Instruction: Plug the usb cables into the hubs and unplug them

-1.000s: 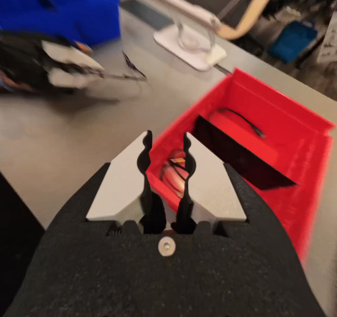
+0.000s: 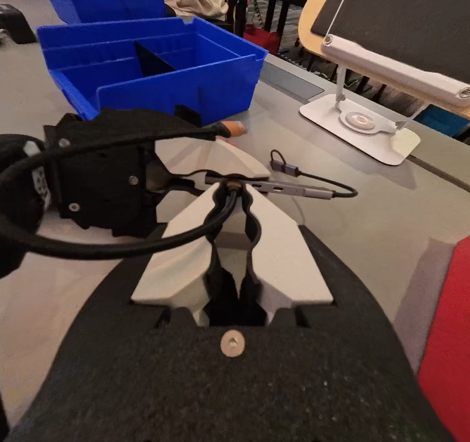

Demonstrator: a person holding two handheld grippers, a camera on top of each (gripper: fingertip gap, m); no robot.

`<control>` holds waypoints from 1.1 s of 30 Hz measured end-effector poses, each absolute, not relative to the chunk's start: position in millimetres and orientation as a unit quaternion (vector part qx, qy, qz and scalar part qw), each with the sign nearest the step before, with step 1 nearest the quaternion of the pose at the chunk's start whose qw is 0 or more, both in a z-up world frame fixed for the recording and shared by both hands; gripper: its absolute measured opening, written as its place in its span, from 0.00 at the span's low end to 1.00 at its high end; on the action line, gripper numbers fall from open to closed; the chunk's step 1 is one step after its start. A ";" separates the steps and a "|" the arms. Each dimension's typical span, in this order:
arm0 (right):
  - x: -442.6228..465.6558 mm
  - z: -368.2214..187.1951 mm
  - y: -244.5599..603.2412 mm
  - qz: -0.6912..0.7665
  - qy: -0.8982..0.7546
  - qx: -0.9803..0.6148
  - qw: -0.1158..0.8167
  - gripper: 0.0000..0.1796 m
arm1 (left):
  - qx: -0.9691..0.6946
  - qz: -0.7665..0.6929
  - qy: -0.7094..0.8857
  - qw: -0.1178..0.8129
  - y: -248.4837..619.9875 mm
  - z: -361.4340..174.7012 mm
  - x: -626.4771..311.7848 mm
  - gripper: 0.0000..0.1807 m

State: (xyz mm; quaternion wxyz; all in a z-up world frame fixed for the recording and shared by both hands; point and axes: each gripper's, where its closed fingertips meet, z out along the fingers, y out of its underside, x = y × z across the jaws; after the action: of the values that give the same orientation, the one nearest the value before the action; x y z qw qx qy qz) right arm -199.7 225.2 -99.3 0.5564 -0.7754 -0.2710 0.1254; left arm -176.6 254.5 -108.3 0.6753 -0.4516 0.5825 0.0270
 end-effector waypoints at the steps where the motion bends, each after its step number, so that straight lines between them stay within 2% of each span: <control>1: -195.7 -98.8 227.6 0.116 -0.269 -0.775 0.560 0.06 | -0.451 0.025 0.581 0.677 254.9 -108.0 -177.0 0.06; 16: -189.2 -98.1 217.0 0.155 -0.278 -0.767 0.557 0.06 | -0.424 0.009 0.604 0.674 245.0 -109.9 -175.1 0.06; 33: -179.5 -96.8 188.7 0.185 -0.256 -0.782 0.538 0.05 | -0.385 -0.082 0.592 0.703 215.0 -108.4 -163.8 0.06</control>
State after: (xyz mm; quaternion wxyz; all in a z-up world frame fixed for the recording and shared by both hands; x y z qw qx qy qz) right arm -179.5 188.7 -96.8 0.5375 -0.7816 -0.2565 0.1855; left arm -163.8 215.0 -108.4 0.7030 -0.3848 0.5925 -0.0817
